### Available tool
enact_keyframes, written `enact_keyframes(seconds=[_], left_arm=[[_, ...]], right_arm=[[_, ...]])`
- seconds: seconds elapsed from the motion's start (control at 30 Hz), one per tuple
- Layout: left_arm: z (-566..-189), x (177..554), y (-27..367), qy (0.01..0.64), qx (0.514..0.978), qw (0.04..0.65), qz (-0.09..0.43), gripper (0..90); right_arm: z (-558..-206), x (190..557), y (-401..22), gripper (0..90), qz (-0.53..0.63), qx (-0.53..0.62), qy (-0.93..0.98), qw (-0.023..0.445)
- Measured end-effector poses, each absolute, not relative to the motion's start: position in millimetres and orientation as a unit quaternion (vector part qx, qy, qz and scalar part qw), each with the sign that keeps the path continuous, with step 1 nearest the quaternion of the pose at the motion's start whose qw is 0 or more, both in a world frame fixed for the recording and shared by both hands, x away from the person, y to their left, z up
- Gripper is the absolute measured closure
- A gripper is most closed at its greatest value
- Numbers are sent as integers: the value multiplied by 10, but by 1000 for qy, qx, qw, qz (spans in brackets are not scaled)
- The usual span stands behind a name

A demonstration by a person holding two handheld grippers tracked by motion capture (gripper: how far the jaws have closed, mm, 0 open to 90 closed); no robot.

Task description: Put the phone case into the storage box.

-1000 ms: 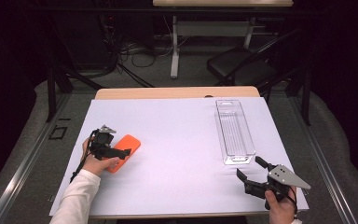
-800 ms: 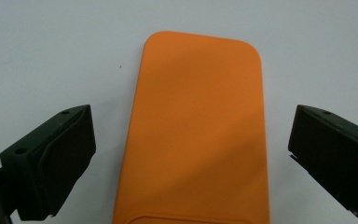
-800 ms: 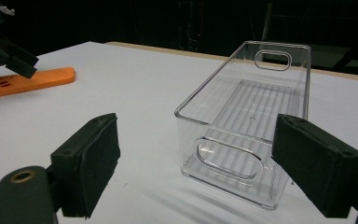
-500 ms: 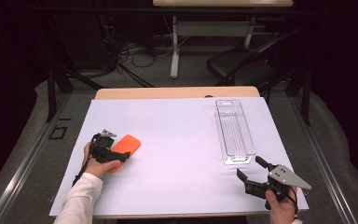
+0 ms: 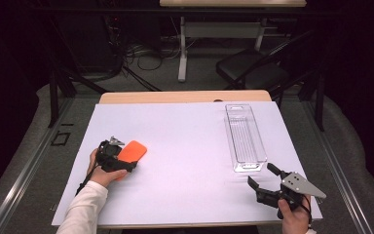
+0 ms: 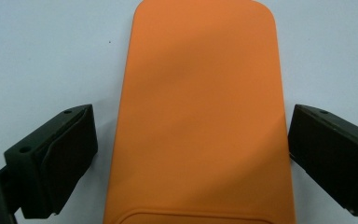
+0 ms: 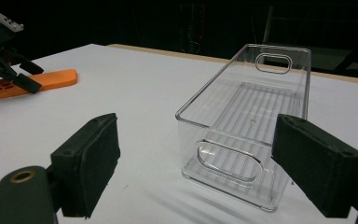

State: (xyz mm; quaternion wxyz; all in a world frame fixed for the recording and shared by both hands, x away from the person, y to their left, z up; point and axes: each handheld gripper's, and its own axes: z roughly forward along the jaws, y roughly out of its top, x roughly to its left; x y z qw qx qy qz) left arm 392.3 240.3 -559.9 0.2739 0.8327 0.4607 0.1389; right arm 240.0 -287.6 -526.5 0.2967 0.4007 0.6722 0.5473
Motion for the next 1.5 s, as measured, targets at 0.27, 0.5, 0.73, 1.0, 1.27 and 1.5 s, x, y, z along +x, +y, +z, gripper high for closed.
enact_keyframes(seconds=[0.27, 0.5, 0.73, 1.0, 1.27, 1.5], left_arm=[[-5577, 3878, 2451, 451, 835, 284, 133, 129], [-5568, 3867, 2442, 451, 837, 281, 132, 148], [-5566, 3871, 2442, 451, 837, 279, 131, 153], [-5565, 3867, 2425, 458, 834, 278, 136, 161], [-5561, 3868, 2420, 461, 832, 277, 136, 163], [-5555, 3873, 2417, 461, 832, 278, 134, 164]], right_arm=[[-5265, 2401, -2875, 144, 547, 401, 672, 297], [-5266, 2401, -2874, 144, 546, 401, 673, 296], [-5269, 2407, -2871, 144, 547, 401, 673, 295], [-5271, 2409, -2868, 144, 548, 401, 673, 293], [-5270, 2409, -2871, 144, 546, 403, 674, 291], [-5271, 2410, -2873, 144, 547, 403, 674, 291]])
